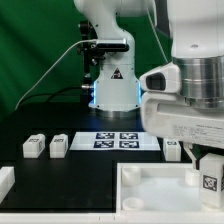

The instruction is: Assemble one leg

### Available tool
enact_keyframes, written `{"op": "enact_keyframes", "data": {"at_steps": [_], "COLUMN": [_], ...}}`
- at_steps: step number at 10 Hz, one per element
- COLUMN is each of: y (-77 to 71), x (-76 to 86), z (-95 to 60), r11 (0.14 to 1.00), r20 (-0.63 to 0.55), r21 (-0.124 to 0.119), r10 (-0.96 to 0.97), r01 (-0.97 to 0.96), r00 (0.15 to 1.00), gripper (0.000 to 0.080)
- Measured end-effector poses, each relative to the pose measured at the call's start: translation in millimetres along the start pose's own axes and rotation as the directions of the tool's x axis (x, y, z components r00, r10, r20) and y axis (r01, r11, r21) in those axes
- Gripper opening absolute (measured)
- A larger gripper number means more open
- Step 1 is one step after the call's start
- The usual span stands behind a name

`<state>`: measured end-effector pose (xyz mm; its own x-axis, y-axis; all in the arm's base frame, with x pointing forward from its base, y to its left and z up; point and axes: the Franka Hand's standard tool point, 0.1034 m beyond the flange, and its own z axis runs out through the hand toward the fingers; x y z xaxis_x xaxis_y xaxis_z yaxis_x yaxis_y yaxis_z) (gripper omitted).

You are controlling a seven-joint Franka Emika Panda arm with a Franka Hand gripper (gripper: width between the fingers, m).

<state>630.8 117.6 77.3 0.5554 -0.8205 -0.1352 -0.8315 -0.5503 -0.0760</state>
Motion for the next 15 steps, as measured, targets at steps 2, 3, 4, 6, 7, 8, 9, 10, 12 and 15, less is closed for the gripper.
{"op": "enact_keyframes", "data": {"at_steps": [2,3,4,6,7,8,9,10,12,15], "y": [0.6,0.4,0.4,-0.6,-1.1,-2.8,-4.9,-4.5,-4.2,0.9], "x": [-0.6,-0.9,-0.9,0.6,2.4,0.7,-1.0,-1.2,-1.8,7.3], "z": [-0.3,0.0,0.1,0.3,0.5,1.1,1.7,1.8,3.1,3.8], "r11": [0.987,0.959,0.933,0.843,0.729,0.623,0.578,0.613,0.618,0.887], "r20": [0.021,0.023,0.024,0.028,0.042,0.06,0.066,0.064,0.062,0.024], "r21": [0.019,0.018,0.017,0.023,0.049,0.065,0.077,0.076,0.075,0.084], "r10": [0.16,0.283,0.36,0.537,0.681,0.777,0.81,0.784,0.781,0.455], "r01": [-0.16,-0.283,-0.361,-0.538,-0.683,-0.779,-0.813,-0.787,-0.783,-0.455], "r00": [0.987,0.959,0.933,0.843,0.731,0.627,0.582,0.617,0.622,0.89], "gripper": [0.0294,0.0294,0.0294,0.0294,0.0294,0.0294,0.0294,0.0294,0.0478,0.0642]}}
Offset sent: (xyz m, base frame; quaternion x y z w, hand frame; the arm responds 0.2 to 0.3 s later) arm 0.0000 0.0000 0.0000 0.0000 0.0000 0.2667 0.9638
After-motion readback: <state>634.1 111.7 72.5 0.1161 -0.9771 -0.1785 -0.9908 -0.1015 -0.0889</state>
